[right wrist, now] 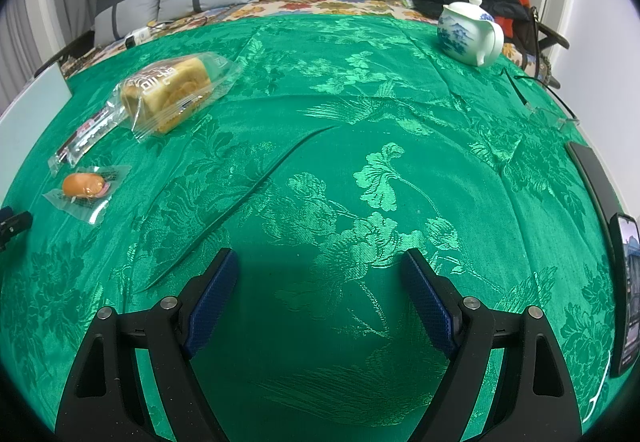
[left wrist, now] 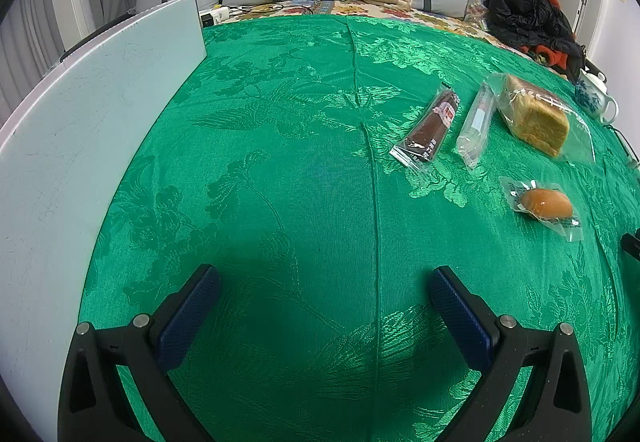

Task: Organize snacks

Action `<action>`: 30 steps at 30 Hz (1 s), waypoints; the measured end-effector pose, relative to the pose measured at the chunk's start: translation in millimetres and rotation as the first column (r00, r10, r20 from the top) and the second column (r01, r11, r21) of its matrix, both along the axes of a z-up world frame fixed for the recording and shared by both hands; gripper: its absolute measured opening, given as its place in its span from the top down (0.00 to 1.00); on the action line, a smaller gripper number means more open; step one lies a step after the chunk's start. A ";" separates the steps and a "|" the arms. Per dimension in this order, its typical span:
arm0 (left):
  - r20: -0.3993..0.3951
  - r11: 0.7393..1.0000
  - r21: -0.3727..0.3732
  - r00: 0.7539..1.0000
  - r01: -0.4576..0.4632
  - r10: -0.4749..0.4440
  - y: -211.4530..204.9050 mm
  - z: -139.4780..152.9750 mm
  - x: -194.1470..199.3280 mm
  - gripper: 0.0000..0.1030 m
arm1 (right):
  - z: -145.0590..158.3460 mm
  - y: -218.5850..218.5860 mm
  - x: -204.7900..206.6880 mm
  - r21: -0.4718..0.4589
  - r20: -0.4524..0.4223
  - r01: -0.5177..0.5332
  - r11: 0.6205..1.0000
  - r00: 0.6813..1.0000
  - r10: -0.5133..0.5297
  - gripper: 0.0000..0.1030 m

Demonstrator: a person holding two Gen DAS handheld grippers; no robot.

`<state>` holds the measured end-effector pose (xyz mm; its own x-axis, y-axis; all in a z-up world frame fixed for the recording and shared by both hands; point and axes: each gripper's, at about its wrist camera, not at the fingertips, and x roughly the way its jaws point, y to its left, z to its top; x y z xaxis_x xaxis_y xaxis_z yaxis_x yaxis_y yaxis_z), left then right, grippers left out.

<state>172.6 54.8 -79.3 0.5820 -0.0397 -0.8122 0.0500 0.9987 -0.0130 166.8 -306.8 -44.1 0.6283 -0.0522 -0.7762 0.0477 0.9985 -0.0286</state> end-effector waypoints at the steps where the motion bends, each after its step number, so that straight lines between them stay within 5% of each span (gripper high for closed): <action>1: -0.001 1.000 0.004 1.000 0.003 -0.003 0.5 0.1 -0.1 0.00 | 0.0 0.0 0.0 0.000 0.000 0.000 1.000 1.000 0.000 0.17; 13: -0.002 0.999 0.007 0.999 0.052 -0.052 7.0 -0.5 -3.5 0.00 | -0.7 -0.1 0.2 0.001 -0.006 -0.006 1.000 1.000 0.006 0.16; 17: -0.001 0.999 0.004 0.999 0.050 -0.050 6.8 -0.5 -3.0 0.00 | 13.8 19.0 7.2 0.112 -0.075 -0.164 0.980 0.982 0.173 0.18; 20: -0.002 0.999 0.003 0.999 0.050 -0.050 7.0 -0.5 -2.3 0.00 | 35.7 66.0 13.4 0.153 -0.056 -0.404 0.902 0.907 0.416 0.17; 22: -0.002 0.999 0.003 0.999 0.050 -0.050 6.8 -0.5 -2.0 0.00 | 43.0 115.0 23.3 0.083 -0.102 -0.575 0.814 0.808 0.580 0.17; 25: -0.002 0.999 0.003 0.999 0.050 -0.050 6.9 -0.5 -2.0 0.00 | 34.3 165.5 40.7 -0.032 -0.193 -0.696 0.718 0.709 0.678 0.18; 27: -0.002 0.999 0.002 0.999 0.050 -0.050 7.2 -0.5 -2.4 0.00 | 26.2 184.2 52.3 -0.070 -0.226 -0.727 0.683 0.679 0.699 0.19; 30: -0.001 0.999 0.001 0.999 0.049 -0.049 6.8 -0.5 -2.1 0.00 | 12.9 192.6 76.0 -0.021 -0.264 -0.714 0.700 0.680 0.685 0.20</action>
<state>170.5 61.6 -79.8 0.5783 -0.0673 -0.8131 0.0990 0.9950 -0.0120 242.9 -114.2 -31.2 0.3322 0.2364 -0.9131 -0.6850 0.7259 -0.0613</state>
